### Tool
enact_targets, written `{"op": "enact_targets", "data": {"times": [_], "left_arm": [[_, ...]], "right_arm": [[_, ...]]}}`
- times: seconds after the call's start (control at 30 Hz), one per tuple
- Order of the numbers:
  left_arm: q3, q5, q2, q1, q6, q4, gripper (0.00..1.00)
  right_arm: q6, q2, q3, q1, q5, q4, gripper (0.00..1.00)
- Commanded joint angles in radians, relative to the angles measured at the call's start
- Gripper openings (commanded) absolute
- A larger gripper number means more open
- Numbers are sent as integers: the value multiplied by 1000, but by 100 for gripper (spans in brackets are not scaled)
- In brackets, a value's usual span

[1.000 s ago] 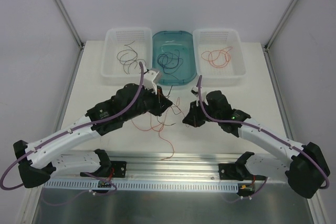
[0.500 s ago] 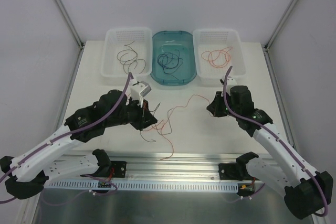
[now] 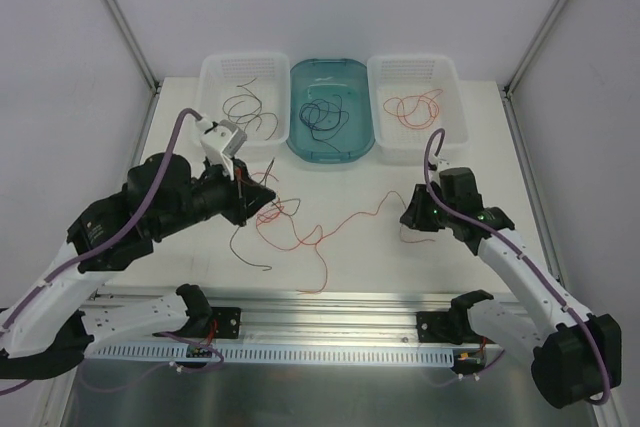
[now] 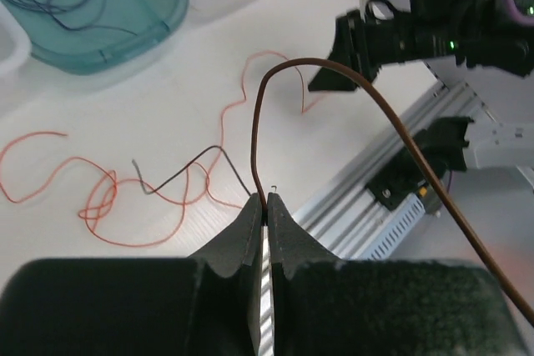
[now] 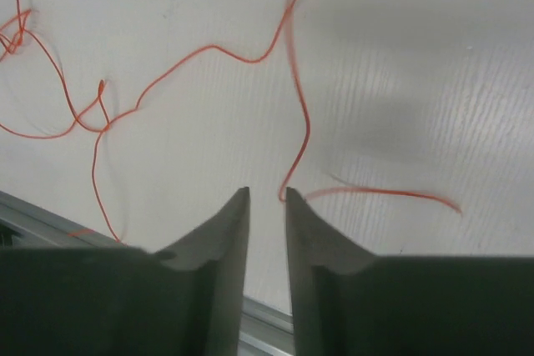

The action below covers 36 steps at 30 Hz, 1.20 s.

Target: Untangle the cables

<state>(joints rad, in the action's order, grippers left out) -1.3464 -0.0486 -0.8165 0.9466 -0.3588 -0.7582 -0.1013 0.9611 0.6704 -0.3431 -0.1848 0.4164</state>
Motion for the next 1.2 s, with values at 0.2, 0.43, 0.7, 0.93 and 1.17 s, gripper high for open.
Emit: {"op": "enact_targets", "data": {"times": [0.2, 0.43, 0.7, 0.93, 1.17], "left_arm": [[-350, -258, -326, -167, 225, 77, 0], [-597, -188, -613, -420, 314, 201, 0], [-799, -19, -910, -707, 276, 336, 0], [-856, 47, -1157, -808, 245, 379, 0], [-826, 136, -1345, -836, 205, 385, 6]], "right_arm": [[-26, -54, -52, -76, -27, 21, 80], [-41, -199, -57, -93, -4, 47, 98], [-9, -366, -28, -96, 31, 145, 100], [9, -441, -9, -94, 67, 194, 100], [15, -394, 0, -94, 45, 185, 100]]}}
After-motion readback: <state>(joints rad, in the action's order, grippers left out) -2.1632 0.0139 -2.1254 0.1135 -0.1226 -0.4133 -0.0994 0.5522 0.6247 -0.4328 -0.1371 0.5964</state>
